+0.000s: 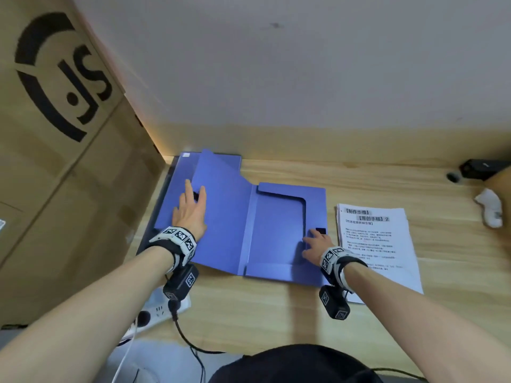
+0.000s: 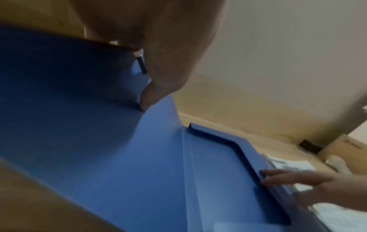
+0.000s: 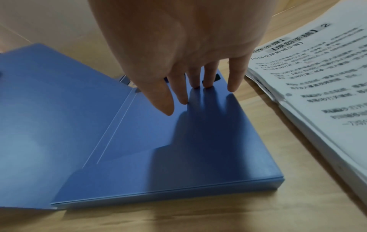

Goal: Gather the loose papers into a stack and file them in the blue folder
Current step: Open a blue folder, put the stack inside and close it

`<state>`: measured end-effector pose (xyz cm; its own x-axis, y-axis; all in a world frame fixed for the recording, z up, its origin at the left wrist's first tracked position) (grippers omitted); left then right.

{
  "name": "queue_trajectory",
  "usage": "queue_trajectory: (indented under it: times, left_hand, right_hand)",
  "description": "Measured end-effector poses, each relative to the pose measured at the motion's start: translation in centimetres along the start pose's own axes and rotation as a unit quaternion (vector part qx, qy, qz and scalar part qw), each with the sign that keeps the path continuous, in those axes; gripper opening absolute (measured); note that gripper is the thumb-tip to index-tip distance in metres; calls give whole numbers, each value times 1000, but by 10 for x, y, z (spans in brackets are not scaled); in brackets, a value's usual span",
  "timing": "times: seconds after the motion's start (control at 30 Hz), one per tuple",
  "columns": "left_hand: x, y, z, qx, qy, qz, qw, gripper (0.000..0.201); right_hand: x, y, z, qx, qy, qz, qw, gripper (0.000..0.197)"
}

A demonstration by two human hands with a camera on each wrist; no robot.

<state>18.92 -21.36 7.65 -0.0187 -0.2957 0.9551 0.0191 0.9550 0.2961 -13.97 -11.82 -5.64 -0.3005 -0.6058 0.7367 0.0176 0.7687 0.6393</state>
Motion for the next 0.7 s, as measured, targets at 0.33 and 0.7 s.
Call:
queue_trajectory:
  times: [0.33, 0.7]
  left_hand:
    - [-117, 20, -12, -37, -67, -214, 974, 67]
    - [-56, 1, 78, -98, 66, -93, 989, 51]
  right_hand:
    - [-9, 13, 11, -27, -46, 36, 998, 64]
    - [40, 41, 89, -38, -200, 156, 967, 34]
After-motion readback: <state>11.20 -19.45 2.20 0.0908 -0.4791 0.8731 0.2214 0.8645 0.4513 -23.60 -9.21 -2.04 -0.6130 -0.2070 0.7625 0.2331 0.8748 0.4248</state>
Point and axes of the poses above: each hand's wrist, its own y-axis away from the middle knuckle, its own x-axis out of the back of the hand, z = x × y, the point moved 9 cm from there along -y, towards the middle knuckle, and after that the axes turned 2 degrees about x, right-handed, at the moved point
